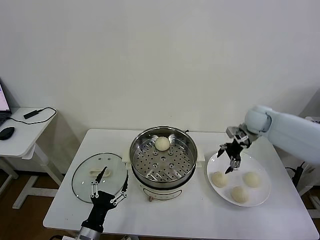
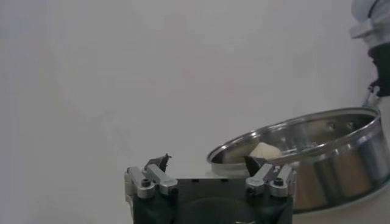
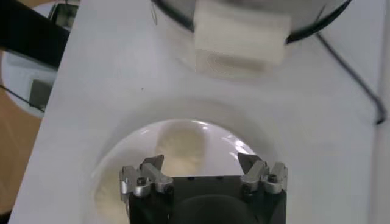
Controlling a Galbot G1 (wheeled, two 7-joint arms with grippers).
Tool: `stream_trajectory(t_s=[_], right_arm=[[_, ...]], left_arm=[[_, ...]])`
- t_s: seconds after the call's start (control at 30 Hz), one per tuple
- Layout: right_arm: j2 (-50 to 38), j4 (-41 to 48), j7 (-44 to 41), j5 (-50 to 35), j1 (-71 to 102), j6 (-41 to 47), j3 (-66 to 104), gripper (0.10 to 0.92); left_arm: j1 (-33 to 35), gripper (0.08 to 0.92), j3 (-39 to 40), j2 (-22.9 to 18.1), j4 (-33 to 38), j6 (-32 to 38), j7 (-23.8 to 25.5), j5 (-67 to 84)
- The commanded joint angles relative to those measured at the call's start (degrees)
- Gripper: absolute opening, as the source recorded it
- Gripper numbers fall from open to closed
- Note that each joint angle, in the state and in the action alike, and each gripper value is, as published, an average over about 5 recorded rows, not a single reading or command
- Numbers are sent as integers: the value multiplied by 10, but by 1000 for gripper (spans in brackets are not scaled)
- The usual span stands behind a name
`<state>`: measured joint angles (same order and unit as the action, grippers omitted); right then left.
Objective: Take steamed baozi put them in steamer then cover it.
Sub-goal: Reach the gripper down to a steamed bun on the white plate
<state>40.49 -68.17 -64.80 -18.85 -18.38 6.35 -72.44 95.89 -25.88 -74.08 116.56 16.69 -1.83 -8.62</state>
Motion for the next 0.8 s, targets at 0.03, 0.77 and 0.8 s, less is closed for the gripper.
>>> stream_trajectory(t_s=[0.03, 0.77, 0.8], right_arm=[[-18, 0, 32, 2, 66, 20, 15, 823], [-6, 5, 86, 0, 81, 16, 36, 787], [-7, 3, 84, 0, 77, 16, 34, 775]], left_arm=[[5, 823, 0, 0, -3, 2, 0, 1], [4, 823, -5, -1, -5, 2, -2, 6], [4, 823, -5, -1, -6, 2, -2, 6]])
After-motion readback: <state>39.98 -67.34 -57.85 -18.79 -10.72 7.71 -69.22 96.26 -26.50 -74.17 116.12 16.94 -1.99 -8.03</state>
